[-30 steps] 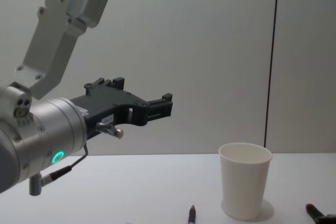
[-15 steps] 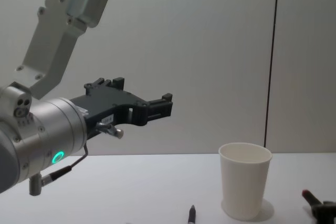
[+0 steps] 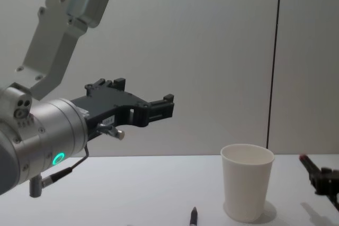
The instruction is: Place the pen into the pen holder.
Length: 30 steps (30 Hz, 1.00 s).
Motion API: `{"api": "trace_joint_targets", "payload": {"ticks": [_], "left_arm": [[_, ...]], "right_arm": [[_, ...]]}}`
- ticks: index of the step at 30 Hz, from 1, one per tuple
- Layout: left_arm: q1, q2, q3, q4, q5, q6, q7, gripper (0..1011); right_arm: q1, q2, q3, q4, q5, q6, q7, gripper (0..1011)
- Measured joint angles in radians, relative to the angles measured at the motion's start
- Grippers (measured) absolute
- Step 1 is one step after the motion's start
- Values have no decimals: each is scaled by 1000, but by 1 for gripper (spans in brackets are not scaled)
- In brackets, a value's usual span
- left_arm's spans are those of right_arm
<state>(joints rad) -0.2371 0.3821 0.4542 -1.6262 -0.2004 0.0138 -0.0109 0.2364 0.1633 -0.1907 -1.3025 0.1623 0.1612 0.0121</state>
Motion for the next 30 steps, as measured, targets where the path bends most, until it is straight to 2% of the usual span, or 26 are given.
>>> {"api": "trace_joint_targets", "payload": {"ticks": [12,15,16,19,23,28,29,30], "left_arm": [[0,0,0,0,0,0,0,1004],[0,0,0,0,0,0,0,1004],[0,0,0,0,0,0,0,1004],[0,0,0,0,0,0,0,1004],[0,0,0,0,0,0,0,1004],[0,0,0,0,0,0,0,1004],[0,0,0,0,0,0,0,1004],[0,0,0,0,0,0,0,1004]], "right_arm": [[-7,9,8,-19,-2,-165,52,173],[-6,11,11,-20,5,-230,76,173],[-6,11,11,-20,5,-230,76,173],[-2,11,14,-17,15,-293,101,172],[3,11,16,-10,24,-343,124,173],[22,7,18,14,45,-450,176,173],[22,7,18,14,45,-450,176,173],[29,5,18,22,51,-475,190,173]]}}
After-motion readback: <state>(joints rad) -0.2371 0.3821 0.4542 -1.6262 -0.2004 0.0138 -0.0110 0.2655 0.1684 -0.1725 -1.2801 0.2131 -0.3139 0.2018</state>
